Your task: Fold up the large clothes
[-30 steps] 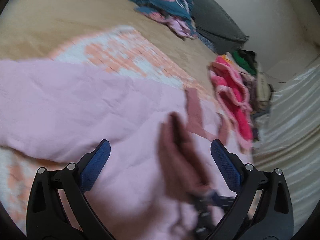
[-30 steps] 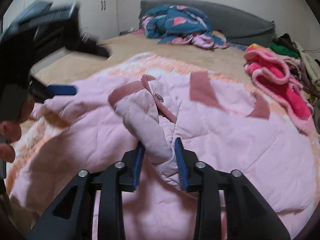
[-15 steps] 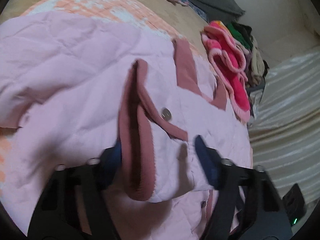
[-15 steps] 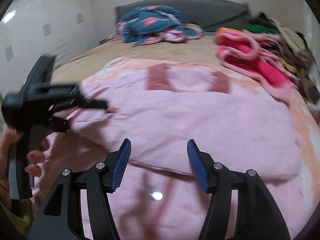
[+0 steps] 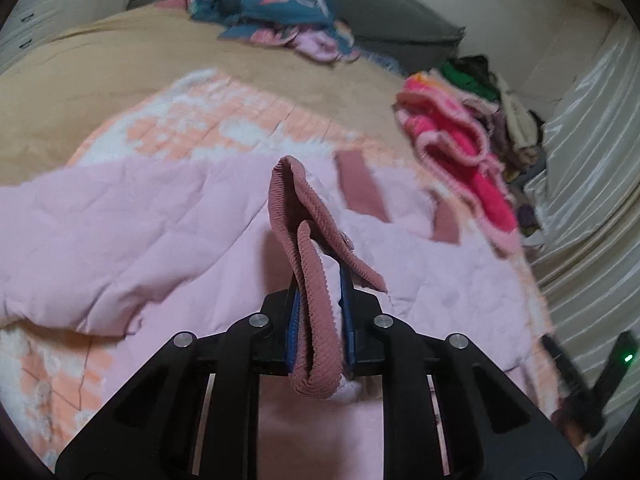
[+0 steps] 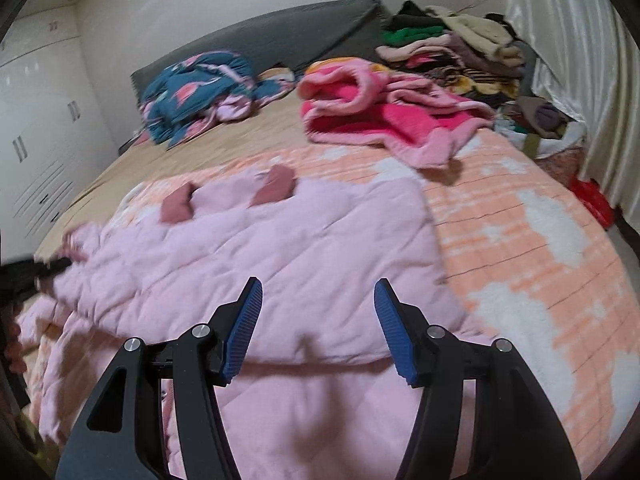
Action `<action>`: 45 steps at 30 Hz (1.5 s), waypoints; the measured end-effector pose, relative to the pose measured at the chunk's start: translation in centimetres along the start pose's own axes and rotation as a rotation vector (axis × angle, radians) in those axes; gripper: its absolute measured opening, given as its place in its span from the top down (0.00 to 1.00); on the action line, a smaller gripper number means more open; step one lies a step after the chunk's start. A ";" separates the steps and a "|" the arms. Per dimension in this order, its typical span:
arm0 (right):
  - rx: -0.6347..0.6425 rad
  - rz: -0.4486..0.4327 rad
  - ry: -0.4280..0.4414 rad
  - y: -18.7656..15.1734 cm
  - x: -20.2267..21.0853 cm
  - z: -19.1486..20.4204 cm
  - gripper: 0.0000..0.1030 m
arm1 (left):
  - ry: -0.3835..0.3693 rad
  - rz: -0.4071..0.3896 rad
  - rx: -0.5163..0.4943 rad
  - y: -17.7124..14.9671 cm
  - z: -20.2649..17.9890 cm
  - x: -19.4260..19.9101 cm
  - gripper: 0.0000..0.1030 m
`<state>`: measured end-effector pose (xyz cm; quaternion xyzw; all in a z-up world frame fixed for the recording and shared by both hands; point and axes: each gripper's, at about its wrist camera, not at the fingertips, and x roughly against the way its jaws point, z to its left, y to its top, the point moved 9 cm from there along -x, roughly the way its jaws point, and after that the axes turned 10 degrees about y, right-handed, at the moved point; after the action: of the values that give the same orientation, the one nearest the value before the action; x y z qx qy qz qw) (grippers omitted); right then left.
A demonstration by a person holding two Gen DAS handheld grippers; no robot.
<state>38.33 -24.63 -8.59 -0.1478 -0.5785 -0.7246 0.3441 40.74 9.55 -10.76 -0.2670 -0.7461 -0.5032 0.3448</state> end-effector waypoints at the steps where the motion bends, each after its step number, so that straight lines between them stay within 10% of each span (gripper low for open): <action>1: -0.001 0.001 -0.007 0.1 -0.1 -0.3 0.44 | 0.016 0.020 0.000 -0.5 0.3 -0.8 0.90; 16: 0.037 0.240 -0.122 -2.3 -7.6 -3.2 0.39 | 0.173 0.078 -0.111 -3.1 2.1 -4.1 0.77; 25: -0.005 0.216 -0.123 -3.0 -7.5 -3.2 0.27 | 0.202 0.064 -0.142 -3.2 2.0 -3.6 0.69; 34: -0.081 0.143 -0.046 -2.9 -4.3 -1.1 0.06 | 0.194 0.037 -0.147 -3.0 1.9 -1.1 0.40; 45: -0.116 0.098 -0.015 -2.6 -1.7 1.3 0.05 | 0.199 -0.038 -0.135 -1.8 2.6 2.4 0.10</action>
<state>37.62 -22.57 -11.17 -0.2014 -0.5301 -0.7380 0.3657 37.27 11.46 -10.62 -0.2243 -0.6773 -0.5827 0.3890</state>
